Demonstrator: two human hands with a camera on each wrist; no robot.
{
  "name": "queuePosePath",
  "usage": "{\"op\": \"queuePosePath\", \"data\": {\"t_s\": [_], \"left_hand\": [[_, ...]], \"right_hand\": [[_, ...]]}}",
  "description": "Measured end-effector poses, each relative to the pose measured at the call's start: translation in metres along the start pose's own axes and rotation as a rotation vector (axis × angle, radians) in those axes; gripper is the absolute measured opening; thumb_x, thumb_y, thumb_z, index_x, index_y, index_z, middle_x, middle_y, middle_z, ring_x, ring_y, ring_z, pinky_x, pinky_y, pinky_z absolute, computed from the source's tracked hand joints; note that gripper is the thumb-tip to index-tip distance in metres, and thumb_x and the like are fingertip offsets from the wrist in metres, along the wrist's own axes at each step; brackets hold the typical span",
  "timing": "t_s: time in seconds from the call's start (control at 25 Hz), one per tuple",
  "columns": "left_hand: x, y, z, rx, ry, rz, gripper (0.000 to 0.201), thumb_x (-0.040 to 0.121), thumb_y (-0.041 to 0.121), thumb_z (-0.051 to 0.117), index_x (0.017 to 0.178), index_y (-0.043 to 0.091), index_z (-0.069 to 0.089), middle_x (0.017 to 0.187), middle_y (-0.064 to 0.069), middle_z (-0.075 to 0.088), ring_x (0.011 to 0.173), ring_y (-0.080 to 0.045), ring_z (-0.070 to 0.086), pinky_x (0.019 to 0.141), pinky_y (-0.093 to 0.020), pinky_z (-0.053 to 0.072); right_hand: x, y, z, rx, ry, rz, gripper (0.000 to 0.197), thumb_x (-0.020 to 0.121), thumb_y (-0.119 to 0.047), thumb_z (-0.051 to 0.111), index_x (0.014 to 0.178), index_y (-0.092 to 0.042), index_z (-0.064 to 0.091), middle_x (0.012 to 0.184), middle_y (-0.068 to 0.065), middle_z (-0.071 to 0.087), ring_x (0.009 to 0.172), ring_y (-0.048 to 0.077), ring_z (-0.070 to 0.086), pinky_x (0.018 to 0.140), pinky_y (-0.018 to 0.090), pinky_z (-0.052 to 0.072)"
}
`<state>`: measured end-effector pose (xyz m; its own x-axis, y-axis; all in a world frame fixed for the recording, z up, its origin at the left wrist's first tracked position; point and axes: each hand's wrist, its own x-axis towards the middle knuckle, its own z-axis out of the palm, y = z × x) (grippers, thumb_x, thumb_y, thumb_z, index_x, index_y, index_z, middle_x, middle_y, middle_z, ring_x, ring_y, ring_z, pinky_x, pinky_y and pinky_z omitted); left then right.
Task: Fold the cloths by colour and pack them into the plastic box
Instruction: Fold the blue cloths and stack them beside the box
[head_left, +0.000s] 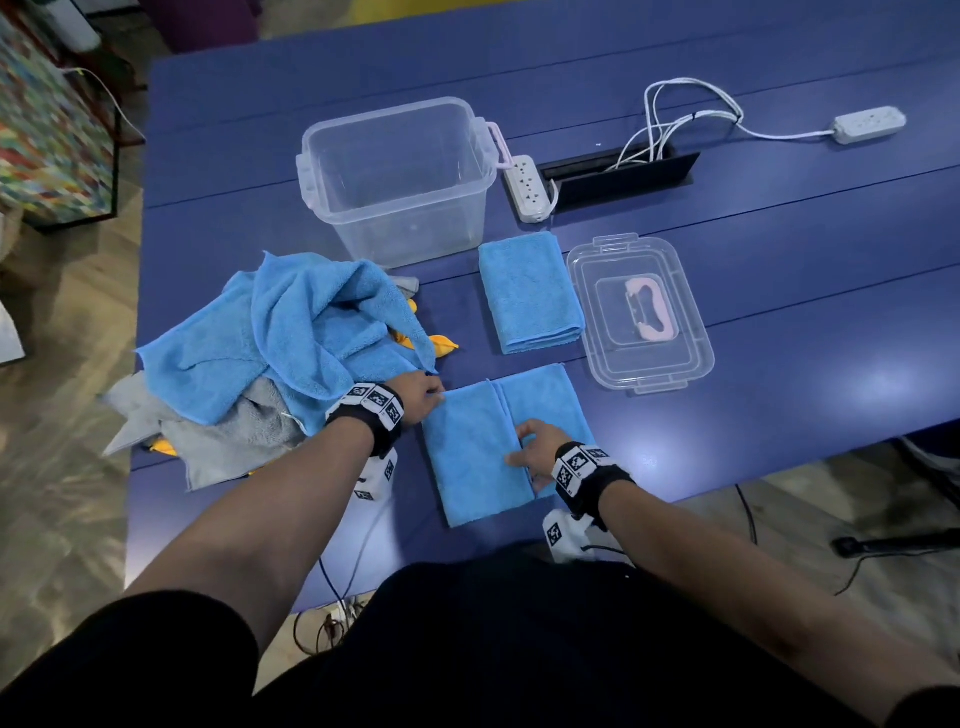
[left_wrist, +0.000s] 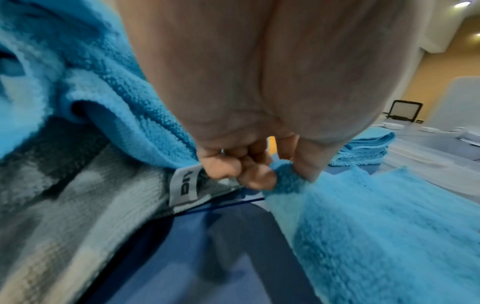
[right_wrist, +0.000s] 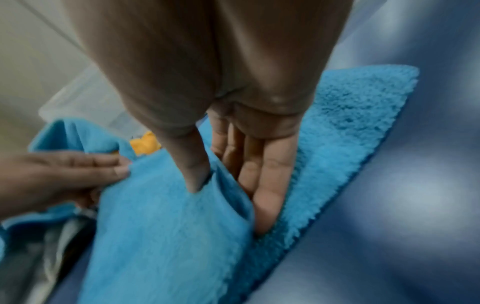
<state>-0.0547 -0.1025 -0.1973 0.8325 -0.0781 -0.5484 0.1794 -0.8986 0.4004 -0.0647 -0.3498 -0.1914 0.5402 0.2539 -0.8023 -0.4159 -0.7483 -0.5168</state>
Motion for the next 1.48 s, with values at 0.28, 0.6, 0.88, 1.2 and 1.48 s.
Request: {"op": "queuePosePath", "data": {"t_s": [0.28,0.6,0.88,1.2,1.48], "left_hand": [[-0.011,-0.010,0.015,-0.053,0.148,-0.025,0.023,0.091,0.023,0.058,0.112,0.013,0.061,0.118,-0.010,0.056,0.111,-0.026,0.053,0.095,-0.034,0.043],[-0.017,-0.007,0.015,-0.223,0.096,-0.226,0.024,0.079,0.025,0.069,0.072,0.021,0.046,0.080,-0.004,0.060,0.079,-0.024,0.064,0.058,-0.027,0.045],[-0.019,0.005,-0.001,-0.562,0.147,-0.204,0.021,0.076,0.007,0.068,0.073,0.022,0.054,0.069,0.005,0.058,0.065,-0.019,0.056,0.063,-0.029,0.051],[-0.012,0.043,-0.007,-0.610,0.085,0.026,0.037,0.066,0.014,0.064,0.102,0.023,0.063,0.095,0.003,0.063,0.087,-0.008,0.058,0.082,-0.022,0.047],[0.032,0.090,0.016,-0.211,0.033,-0.033,0.062,0.076,0.041,0.066,0.134,0.029,0.050,0.131,0.003,0.059,0.123,-0.023,0.048,0.107,-0.041,0.037]], "right_hand": [[-0.013,-0.025,0.008,-0.621,0.277,-0.045,0.037,0.080,-0.040,0.072,0.102,-0.016,0.053,0.099,0.004,0.059,0.096,0.026,0.059,0.070,0.029,0.042],[-0.017,-0.034,0.059,-0.705,-0.054,-0.247,0.071,0.062,-0.072,0.072,0.102,-0.015,0.056,0.098,0.004,0.062,0.093,0.025,0.060,0.073,0.032,0.046],[-0.017,-0.034,0.074,-0.844,0.186,-0.173,0.060,0.071,-0.047,0.070,0.116,-0.014,0.052,0.113,0.007,0.063,0.102,0.030,0.063,0.076,0.032,0.048],[-0.028,-0.014,-0.027,-0.483,0.072,-0.145,0.037,0.084,-0.022,0.057,0.121,-0.021,0.060,0.122,0.009,0.062,0.111,0.029,0.058,0.085,0.026,0.045],[-0.011,0.030,-0.074,-0.332,0.180,-0.025,0.043,0.088,-0.020,0.057,0.130,-0.015,0.047,0.128,0.011,0.057,0.114,0.030,0.056,0.091,0.032,0.048]]}}
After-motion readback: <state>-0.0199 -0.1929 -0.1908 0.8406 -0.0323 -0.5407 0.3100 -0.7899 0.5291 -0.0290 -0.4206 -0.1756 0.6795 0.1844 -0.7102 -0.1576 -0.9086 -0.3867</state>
